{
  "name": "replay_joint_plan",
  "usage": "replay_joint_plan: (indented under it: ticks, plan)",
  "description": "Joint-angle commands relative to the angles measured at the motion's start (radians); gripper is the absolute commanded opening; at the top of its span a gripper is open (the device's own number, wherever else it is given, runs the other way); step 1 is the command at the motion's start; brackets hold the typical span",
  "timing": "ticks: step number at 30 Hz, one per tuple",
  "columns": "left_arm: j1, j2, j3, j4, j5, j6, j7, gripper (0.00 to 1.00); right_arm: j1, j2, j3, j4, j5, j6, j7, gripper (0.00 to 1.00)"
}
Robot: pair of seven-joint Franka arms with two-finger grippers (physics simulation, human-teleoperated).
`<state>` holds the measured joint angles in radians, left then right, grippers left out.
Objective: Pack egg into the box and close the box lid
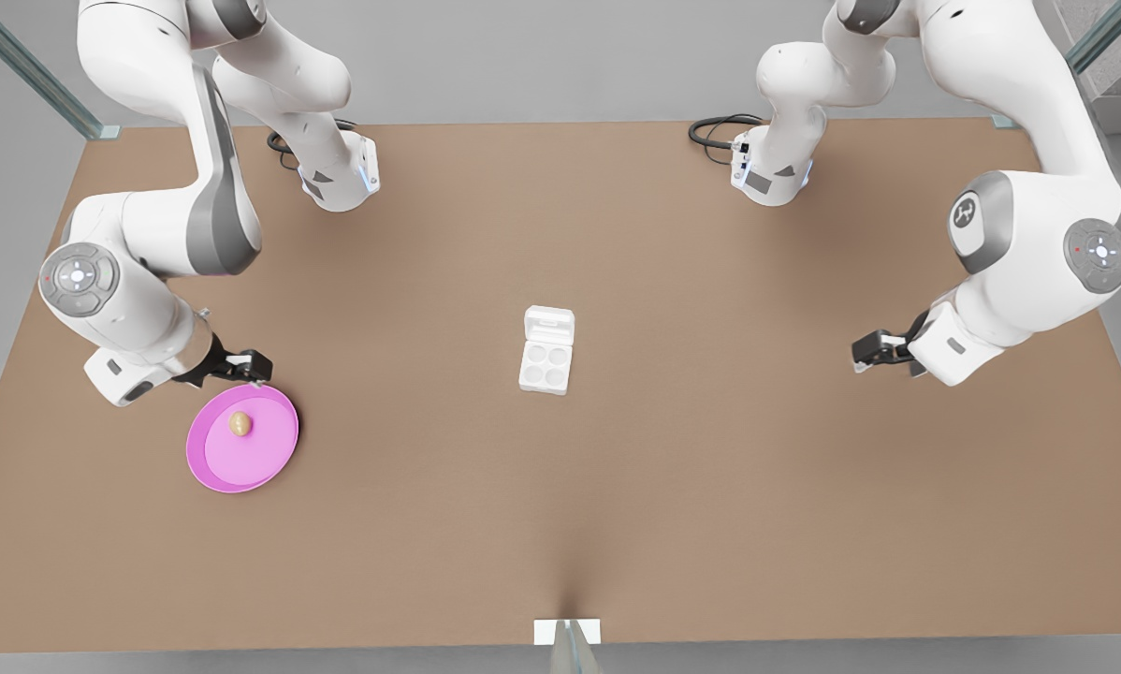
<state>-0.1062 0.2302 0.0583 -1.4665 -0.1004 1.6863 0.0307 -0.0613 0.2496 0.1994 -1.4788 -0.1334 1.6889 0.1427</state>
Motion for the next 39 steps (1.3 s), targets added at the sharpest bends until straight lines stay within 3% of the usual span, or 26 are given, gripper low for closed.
replay_joint_plan:
  ticks: [1,3,7,16,25,30,33,39]
  plan:
    - [-0.001,0.0,0.0,0.0,0.024,0.0,0.0,1.0,0.0,0.0,0.0,0.0,0.0,0.0,0.0,1.0]
    - [-0.001,0.0,-0.002,0.0,0.024,0.001,-0.002,1.0,-0.021,0.002,0.0,-0.017,-0.006,0.017,-0.02,1.0]
    - [-0.001,0.003,0.0,0.0,0.024,0.001,-0.002,1.0,-0.118,0.022,0.0,-0.327,-0.107,0.443,-0.167,1.0]
    - [-0.003,0.005,0.0,0.0,0.024,0.0,-0.002,1.0,-0.19,0.074,0.002,-0.506,-0.11,0.618,-0.244,1.0]
    - [-0.003,0.008,0.0,0.0,0.024,-0.01,0.0,1.0,-0.245,0.186,0.0,-0.512,-0.216,0.729,-0.244,1.0]
    - [-0.003,0.008,-0.002,0.0,0.024,-0.01,0.0,1.0,-0.316,0.208,0.008,-0.529,-0.23,0.788,-0.393,1.0]
    - [-0.003,0.009,-0.002,0.0,0.024,-0.019,-0.002,1.0,-0.391,0.226,0.075,-0.526,-0.227,0.795,-0.483,1.0]
    - [-0.003,0.009,-0.002,0.0,0.024,-0.025,-0.002,1.0,-0.376,0.255,0.077,-0.522,-0.224,0.796,-0.468,1.0]
